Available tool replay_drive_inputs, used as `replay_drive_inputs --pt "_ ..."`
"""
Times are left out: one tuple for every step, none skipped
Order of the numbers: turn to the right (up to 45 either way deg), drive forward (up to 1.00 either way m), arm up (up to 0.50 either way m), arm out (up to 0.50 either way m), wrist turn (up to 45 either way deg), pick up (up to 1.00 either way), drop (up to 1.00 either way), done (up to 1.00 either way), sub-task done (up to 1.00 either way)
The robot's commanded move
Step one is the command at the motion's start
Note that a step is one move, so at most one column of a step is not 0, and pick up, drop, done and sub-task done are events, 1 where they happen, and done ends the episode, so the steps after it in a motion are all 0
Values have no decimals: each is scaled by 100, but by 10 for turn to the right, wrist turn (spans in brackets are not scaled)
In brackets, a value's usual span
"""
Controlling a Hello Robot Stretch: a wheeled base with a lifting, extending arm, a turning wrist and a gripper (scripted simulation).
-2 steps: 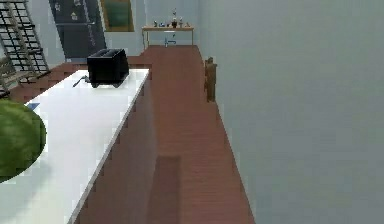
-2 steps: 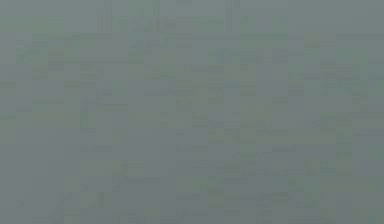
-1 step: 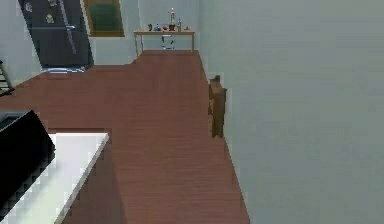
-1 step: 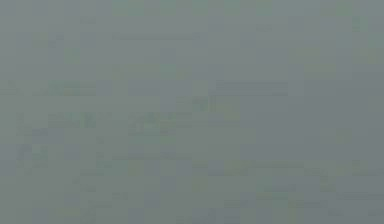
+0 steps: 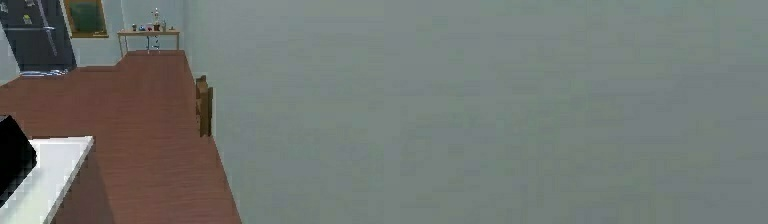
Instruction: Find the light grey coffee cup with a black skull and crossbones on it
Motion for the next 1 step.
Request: replay_drive_inputs --pt "0 95 0 0 0 0 0 0 0"
